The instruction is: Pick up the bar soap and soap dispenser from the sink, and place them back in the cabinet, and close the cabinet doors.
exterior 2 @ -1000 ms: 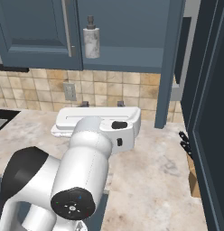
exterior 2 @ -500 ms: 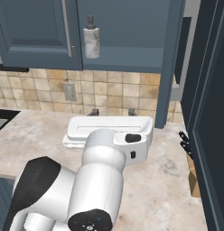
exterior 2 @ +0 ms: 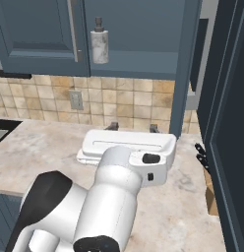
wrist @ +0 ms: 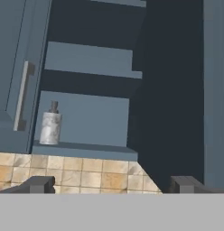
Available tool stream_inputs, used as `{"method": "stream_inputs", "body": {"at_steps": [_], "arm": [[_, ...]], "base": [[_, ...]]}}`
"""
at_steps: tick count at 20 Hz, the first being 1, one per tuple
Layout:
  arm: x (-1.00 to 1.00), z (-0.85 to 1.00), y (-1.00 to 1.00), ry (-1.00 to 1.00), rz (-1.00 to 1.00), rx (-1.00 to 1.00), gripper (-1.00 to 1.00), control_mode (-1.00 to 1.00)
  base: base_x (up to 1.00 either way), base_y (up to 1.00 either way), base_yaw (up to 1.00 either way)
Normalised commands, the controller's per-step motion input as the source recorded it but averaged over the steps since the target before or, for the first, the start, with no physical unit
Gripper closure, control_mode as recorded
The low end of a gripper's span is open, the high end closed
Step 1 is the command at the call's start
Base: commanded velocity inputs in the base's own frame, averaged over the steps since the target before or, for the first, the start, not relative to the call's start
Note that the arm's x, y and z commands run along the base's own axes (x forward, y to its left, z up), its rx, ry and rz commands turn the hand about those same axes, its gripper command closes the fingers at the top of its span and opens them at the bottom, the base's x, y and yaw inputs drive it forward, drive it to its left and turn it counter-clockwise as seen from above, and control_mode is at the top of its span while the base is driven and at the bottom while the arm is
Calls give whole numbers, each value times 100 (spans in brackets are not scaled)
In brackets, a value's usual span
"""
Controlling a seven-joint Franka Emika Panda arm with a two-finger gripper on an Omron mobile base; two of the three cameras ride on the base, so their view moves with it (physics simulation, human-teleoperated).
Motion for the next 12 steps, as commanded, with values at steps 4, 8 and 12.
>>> {"method": "stream_inputs", "body": {"at_steps": [4,8,12], "arm": [[0,-3,-23,0,-10,0,-100,-100],[0,-1,-31,0,-7,0,-100,-100],[0,0,-30,0,-6,0,-100,-100]], "base": [[0,0,0],[0,0,0],[0,0,0]]}}
